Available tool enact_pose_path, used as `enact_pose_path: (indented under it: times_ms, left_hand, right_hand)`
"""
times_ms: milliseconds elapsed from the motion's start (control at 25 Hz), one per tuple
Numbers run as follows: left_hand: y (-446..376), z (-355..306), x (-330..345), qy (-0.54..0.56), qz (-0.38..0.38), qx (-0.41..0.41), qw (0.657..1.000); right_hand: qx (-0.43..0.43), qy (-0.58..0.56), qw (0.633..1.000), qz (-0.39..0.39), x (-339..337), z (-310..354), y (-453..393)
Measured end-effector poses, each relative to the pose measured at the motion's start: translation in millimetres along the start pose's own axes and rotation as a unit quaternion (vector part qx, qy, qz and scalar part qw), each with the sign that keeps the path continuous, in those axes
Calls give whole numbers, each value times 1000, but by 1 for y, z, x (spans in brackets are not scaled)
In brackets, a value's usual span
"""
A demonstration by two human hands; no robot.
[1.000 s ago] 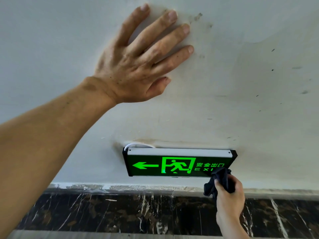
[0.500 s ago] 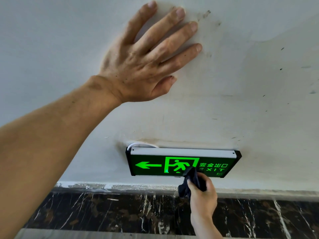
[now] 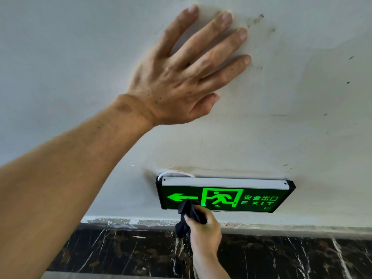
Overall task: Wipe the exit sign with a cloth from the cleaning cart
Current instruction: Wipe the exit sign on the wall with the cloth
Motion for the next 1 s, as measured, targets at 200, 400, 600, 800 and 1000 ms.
enact_pose_path:
  times_ms: [200,400,600,800,1000]
  left_hand:
    - [0,0,0,7,3,-5,1000]
    - [0,-4,1,5,7,5,1000]
    - [3,0,4,-14,-1,2,1000]
    - [3,-2,-1,-1,13,9,1000]
    - [3,-10,-11,72,105,-28,991]
  right_hand:
    - [29,-7,1000,0,31,-3,7]
    - [39,-5,996,82,70,-2,8]
    - [38,-26,988,148,46,-3,11]
    - [7,-81,987,140,-18,17,30]
    - [-44,-103,983,147,-78,66,59]
Point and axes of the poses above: each hand's wrist, its own y-axis away from the middle knuckle, its own x-axis out of the palm, z = x × y, the point moved 7 cm from there along -y, towards the middle knuckle, and after that the axes turned 13 degrees about z, right-handed, at the moved point
